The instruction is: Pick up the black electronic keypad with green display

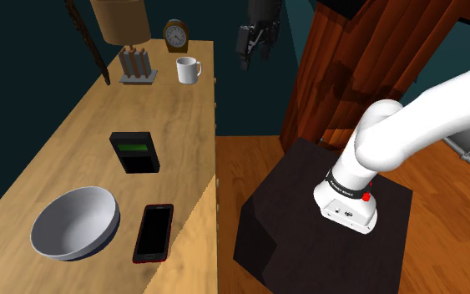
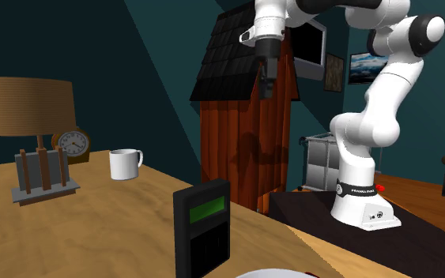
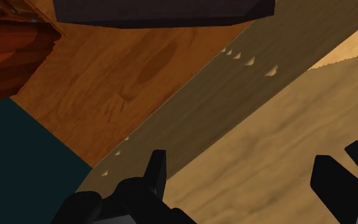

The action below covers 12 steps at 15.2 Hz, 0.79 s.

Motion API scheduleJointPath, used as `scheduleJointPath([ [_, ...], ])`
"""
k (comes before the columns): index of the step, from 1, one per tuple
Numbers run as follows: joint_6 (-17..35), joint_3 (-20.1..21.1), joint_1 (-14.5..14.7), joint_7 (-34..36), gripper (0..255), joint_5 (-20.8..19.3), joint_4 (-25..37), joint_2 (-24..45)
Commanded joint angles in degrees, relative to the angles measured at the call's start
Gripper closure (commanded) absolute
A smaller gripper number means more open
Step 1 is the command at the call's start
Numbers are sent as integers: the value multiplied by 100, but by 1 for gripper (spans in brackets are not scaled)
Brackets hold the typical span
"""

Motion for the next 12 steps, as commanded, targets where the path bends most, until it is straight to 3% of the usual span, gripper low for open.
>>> scheduleJointPath([
  [1, 180, 157, 70, 99, 0, 57, 117, 302],
  [12, 1024, 1029, 412, 760, 0, 31, 1060, 2173],
])
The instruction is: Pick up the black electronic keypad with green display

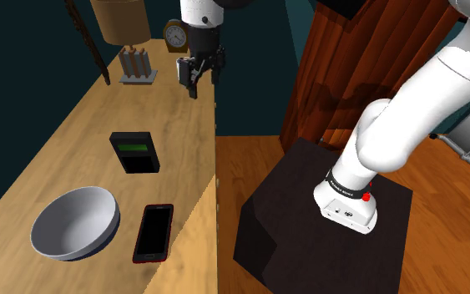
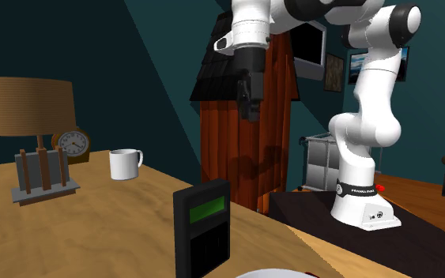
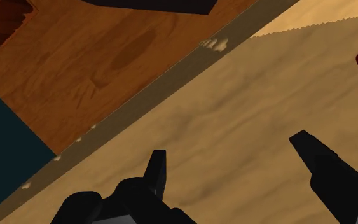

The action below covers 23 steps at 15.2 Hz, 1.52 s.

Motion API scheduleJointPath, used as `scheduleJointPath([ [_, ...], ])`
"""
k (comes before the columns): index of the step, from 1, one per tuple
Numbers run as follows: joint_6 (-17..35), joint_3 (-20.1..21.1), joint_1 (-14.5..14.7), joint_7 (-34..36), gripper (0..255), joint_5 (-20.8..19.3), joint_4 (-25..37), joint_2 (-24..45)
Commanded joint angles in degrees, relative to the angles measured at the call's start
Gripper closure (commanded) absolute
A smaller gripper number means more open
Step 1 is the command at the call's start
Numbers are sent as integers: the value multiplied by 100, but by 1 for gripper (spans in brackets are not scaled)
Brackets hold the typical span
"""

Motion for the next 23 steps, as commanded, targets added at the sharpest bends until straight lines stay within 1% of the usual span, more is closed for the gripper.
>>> scheduleJointPath([
  [1, 135, 150, 64, 135, 0, -61, 212, 367],
  [8, 372, 578, 363, 650, 0, -484, 1235, 1757],
  [13, 359, 759, 708, 1006, 0, -909, 2181, 2828],
  [14, 356, 758, 728, 1017, 0, -925, 2221, 2869],
  [21, 893, 731, 737, 1055, 0, -992, 1807, 3004],
  [23, 894, 731, 737, 1054, 0, -992, 1807, 3003],
])
